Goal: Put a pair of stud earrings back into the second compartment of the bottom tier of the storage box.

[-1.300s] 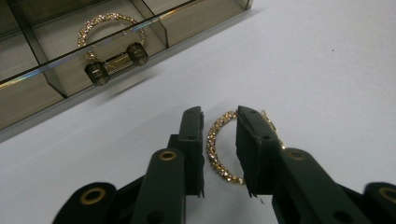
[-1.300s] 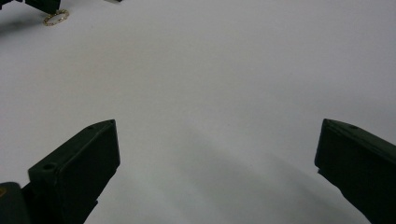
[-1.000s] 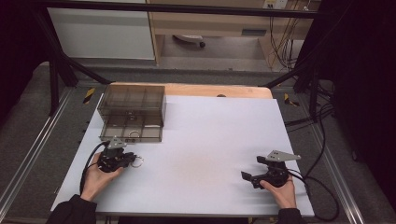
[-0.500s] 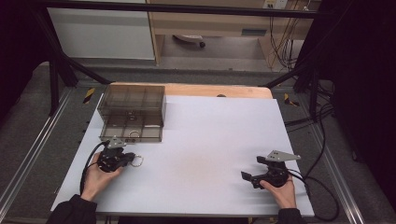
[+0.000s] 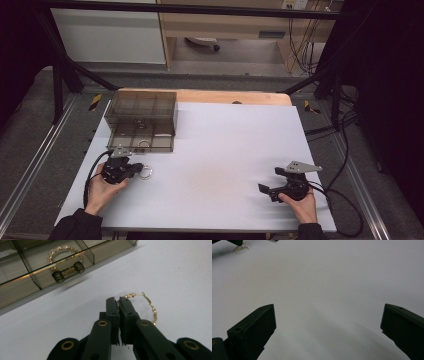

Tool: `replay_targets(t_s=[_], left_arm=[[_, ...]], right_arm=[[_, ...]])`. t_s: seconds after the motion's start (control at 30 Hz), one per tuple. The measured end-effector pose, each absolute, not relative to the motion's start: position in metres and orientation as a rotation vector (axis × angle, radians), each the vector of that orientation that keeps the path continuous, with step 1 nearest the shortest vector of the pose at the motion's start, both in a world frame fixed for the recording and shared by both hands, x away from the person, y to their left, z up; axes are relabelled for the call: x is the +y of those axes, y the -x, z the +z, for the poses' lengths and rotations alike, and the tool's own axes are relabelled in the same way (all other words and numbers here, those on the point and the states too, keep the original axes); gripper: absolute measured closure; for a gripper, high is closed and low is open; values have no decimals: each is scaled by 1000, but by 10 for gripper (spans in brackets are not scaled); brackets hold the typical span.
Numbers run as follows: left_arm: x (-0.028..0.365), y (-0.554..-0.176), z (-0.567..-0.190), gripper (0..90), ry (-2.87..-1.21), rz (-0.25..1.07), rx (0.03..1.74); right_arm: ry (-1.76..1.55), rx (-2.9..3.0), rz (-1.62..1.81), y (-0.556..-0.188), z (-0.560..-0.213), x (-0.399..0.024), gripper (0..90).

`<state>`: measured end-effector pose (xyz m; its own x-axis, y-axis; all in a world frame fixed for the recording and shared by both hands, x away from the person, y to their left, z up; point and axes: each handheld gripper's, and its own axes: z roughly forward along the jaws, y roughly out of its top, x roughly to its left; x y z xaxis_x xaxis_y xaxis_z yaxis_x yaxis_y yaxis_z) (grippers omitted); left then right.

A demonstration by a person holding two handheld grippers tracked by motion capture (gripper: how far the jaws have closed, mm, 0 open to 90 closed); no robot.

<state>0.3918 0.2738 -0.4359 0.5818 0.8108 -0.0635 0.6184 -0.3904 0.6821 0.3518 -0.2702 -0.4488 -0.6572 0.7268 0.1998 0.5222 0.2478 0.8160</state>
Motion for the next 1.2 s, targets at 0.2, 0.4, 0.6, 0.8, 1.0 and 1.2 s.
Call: replay_targets(t_s=[0.2,0.4,0.6,0.8,1.0,1.2], left_arm=[[274,-389,-432,866,-2130,360,1122],[274,-387,-426,866,-2128,359,1114],[273,-385,-419,866,-2128,354,1107],[274,-385,-413,866,-2124,347,1099],[276,-385,-407,866,-2116,339,1097],[279,-386,-401,866,-2113,333,1094]], right_arm=[[-1173,2300,1368,-352,-449,-270,7],[-1173,2299,1368,-352,-449,-270,6],[-1174,2298,1368,-352,-448,-271,6],[-1178,2299,1364,-352,-449,-270,7],[-1178,2298,1366,-352,-449,-270,6],[-1174,2297,1365,-352,-449,-271,7]])
